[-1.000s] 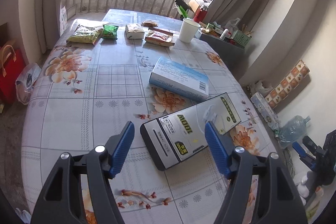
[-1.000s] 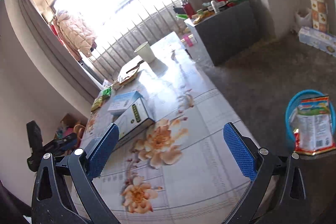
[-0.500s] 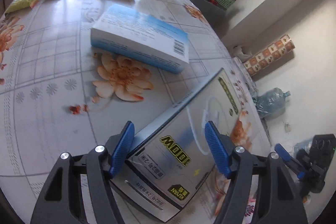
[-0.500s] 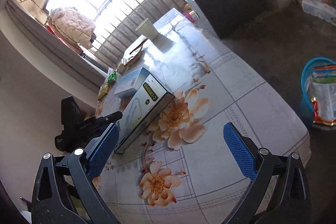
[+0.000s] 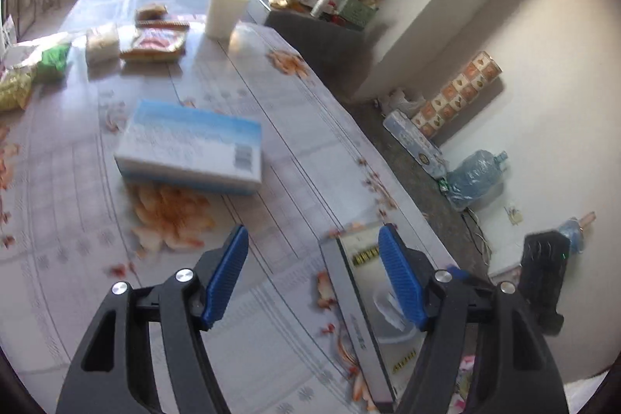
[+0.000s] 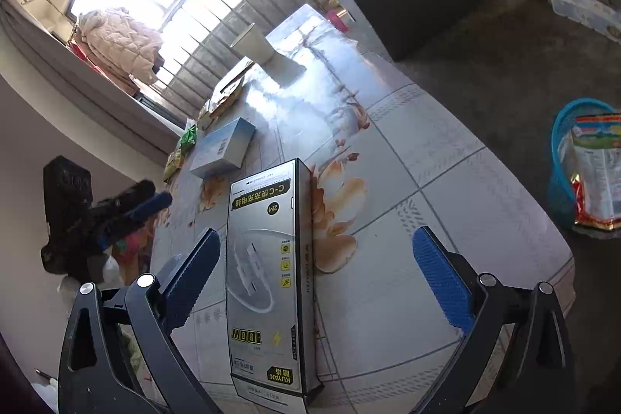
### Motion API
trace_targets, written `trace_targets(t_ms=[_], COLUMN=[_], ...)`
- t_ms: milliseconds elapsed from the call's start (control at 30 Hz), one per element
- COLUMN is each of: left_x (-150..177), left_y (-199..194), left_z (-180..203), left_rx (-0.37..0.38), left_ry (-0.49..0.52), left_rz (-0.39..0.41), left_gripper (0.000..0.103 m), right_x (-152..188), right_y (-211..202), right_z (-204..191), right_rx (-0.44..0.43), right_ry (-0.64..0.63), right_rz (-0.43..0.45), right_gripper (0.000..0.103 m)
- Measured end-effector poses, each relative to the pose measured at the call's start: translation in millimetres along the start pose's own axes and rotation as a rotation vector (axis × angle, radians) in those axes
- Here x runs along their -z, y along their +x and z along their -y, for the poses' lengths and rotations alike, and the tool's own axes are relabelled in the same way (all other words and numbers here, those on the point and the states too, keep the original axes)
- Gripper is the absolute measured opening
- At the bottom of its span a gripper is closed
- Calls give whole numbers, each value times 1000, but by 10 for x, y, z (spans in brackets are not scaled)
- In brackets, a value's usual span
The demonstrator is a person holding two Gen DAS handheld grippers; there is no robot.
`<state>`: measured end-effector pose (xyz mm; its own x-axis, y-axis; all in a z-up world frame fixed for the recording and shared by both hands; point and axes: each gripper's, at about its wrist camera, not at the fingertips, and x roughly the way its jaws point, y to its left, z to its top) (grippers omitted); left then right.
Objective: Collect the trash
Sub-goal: 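Grasp the silver KUYAN cable box with the right tool while the left tool grasps the blue-white box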
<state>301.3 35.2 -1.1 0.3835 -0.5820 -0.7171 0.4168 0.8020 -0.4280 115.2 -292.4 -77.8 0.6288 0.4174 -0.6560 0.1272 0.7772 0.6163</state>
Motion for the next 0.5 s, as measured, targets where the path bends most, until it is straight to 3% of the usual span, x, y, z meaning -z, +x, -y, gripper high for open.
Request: trace_targets(t_ms=[100, 267, 400, 500], left_x=[-569, -1216, -1200, -1022], left_y=[307, 944, 1336, 1185], left_z=[-308, -789, -1048, -1104], left_rx=[-173, -332, -458, -405], left_ry=[0, -31, -40, -89], left_rz=[41, -37, -193, -217], left_gripper=[67, 67, 67, 67], right_x=[0, -8, -8, -7], right_y=[20, -33, -82, -111], right_z=[30, 92, 137, 143], right_rx=[-4, -2, 11, 7], right_ry=[12, 30, 41, 41], right_rz=[-8, -5, -5, -3], right_gripper=[96, 96, 96, 96])
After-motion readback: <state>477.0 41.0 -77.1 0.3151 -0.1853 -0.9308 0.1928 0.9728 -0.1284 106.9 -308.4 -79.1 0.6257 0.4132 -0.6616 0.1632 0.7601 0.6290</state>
